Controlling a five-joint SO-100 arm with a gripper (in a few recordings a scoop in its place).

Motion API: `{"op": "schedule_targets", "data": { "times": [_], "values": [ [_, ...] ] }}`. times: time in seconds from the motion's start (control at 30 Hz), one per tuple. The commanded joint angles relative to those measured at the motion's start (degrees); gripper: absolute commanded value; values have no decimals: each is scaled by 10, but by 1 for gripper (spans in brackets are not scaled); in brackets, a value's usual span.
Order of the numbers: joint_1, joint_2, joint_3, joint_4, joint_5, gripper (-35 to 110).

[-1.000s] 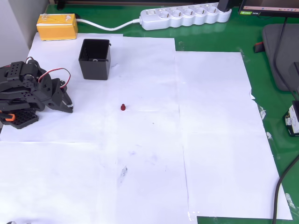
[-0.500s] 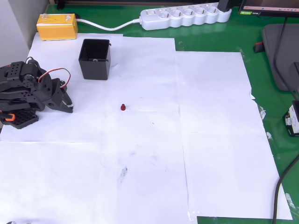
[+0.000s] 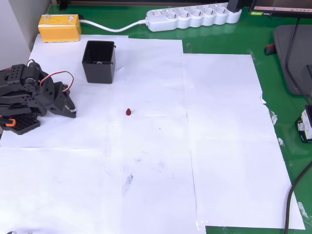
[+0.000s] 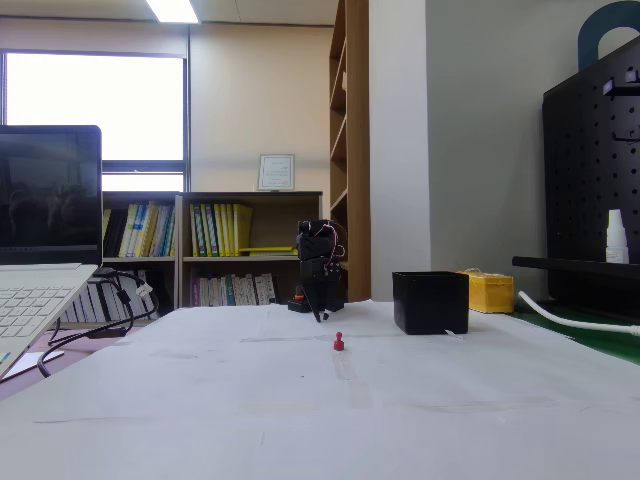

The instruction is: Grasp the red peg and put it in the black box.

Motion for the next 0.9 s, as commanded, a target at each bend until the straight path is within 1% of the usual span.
{"op": "schedule_targets", "data": {
  "times": [0.0, 0.87],
  "values": [
    [-1, -54, -47, 52, 4, 0],
    [-4, -54, -47, 46, 5, 0]
  ]
}}
